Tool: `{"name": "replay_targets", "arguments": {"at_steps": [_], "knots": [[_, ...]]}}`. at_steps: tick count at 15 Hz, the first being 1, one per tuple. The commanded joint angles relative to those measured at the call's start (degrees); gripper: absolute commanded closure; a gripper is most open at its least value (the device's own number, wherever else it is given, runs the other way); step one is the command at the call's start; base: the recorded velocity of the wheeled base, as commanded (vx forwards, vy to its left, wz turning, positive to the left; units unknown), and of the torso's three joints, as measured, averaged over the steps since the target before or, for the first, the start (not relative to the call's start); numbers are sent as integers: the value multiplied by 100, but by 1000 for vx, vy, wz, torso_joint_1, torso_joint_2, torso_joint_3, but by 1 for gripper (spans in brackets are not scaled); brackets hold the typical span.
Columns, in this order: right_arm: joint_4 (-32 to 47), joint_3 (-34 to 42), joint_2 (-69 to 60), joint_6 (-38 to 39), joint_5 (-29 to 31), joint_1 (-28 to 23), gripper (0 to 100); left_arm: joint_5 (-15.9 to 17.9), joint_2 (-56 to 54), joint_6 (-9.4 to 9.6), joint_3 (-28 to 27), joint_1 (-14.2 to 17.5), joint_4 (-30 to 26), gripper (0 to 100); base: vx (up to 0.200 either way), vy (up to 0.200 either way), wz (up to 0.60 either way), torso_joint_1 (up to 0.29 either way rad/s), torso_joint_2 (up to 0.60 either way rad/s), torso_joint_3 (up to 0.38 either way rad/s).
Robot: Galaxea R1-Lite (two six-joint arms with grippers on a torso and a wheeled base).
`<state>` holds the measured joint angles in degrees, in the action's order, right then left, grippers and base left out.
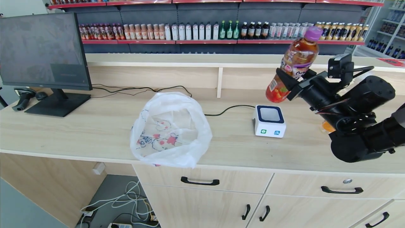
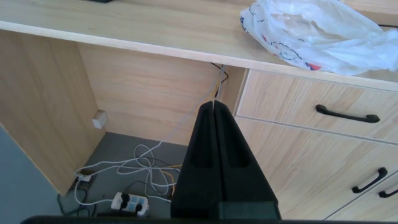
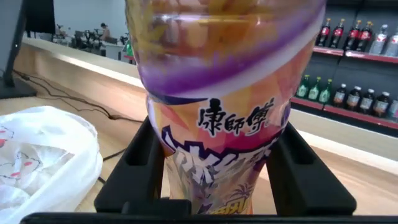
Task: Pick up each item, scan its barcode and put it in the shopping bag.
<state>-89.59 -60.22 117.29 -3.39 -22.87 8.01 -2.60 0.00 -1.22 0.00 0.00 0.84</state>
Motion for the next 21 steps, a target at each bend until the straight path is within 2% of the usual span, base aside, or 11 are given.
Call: {"name": "replay_targets", "arguments": {"at_steps": [1, 4, 6, 14, 16, 21], "knots": [[-41, -482, 488, -259, -183, -124, 100, -4, 9, -1, 0, 0, -5, 100, 0, 0, 0, 0, 0, 0], [-41, -640, 594, -1190, -1158, -177, 100, -4, 9, -1, 0, 0, 4, 100, 0, 0, 0, 0, 0, 0], [-41, -622, 559, -1700, -1229, -291, 100, -4, 9, -1, 0, 0, 4, 100, 0, 0, 0, 0, 0, 0], [-41, -561, 567, -2570, -1281, -291, 100, -4, 9, -1, 0, 0, 4, 100, 0, 0, 0, 0, 0, 0], [-41, -534, 611, -2816, -1554, -194, 100, -4, 9, -1, 0, 0, 4, 100, 0, 0, 0, 0, 0, 0], [-41, 257, 497, -3722, -1387, -71, 100, -4, 9, -1, 0, 0, 4, 100, 0, 0, 0, 0, 0, 0]]}}
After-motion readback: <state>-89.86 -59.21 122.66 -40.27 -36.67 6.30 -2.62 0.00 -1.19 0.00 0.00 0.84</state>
